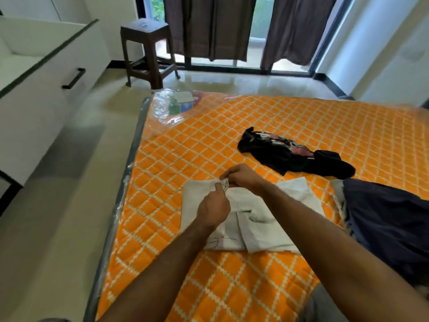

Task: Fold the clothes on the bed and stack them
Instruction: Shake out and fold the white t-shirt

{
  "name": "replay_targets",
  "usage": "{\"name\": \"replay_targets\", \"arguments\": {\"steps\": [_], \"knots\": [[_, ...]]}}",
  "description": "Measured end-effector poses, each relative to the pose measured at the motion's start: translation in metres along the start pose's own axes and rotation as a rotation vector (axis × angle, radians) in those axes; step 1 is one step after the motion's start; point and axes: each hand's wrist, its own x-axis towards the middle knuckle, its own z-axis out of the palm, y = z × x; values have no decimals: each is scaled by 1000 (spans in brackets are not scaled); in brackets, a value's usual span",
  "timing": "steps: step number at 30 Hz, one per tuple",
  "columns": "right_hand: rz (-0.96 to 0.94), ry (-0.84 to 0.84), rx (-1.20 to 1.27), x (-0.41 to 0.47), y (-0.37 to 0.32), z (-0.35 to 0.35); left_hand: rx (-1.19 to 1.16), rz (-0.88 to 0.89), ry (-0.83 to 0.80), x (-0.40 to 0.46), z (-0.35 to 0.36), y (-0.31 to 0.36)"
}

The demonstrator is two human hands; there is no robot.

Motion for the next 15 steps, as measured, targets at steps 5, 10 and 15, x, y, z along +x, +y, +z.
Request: {"name": "replay_targets", "arguments": {"steps": [5,10,15], "knots": [[14,81,117,-5,59,4,-167,19,-132,5,42,10],[-121,118,-146,-3,94,9,-406,14,-185,-1,60,0],[-189,159,-178,-18,115,22,-1,108,347,-4,46,-36]]}}
